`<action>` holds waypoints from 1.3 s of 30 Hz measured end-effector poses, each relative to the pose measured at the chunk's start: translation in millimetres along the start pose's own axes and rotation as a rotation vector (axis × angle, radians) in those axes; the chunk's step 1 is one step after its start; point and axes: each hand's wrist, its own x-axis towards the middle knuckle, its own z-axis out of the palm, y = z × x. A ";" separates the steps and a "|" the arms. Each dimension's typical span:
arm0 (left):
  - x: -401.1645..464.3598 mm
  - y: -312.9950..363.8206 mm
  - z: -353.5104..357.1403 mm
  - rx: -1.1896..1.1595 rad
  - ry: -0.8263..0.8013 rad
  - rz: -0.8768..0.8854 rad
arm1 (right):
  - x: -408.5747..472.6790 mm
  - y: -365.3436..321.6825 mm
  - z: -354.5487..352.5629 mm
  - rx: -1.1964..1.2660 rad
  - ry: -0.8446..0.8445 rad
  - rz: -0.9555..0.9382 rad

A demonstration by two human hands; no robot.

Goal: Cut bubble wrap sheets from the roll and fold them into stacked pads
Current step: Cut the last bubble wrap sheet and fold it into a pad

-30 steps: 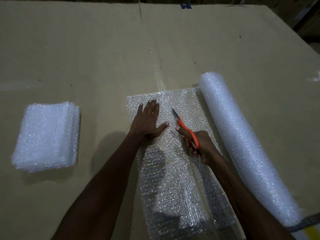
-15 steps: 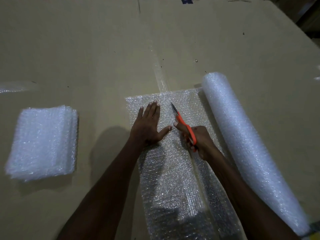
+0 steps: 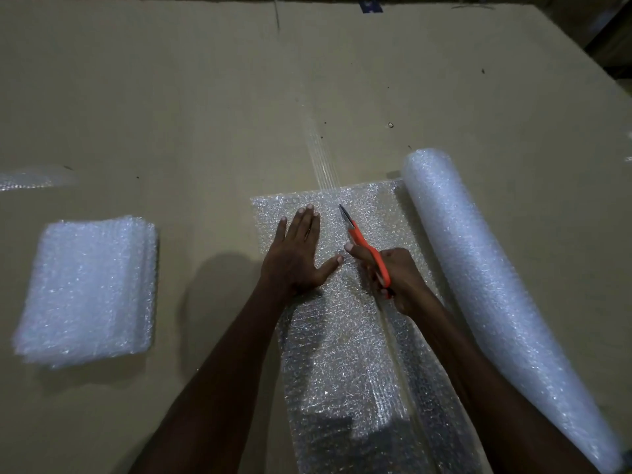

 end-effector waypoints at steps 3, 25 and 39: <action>-0.4 0.2 0.1 -0.009 0.002 -0.002 | 2.1 -4.1 1.9 0.002 0.012 0.012; 0.0 -0.1 -0.1 0.000 -0.034 -0.018 | 26.5 -20.9 17.6 0.003 0.038 -0.013; -0.8 1.4 -2.9 -0.028 -0.038 -0.032 | 35.4 -21.3 18.0 -0.001 0.019 -0.014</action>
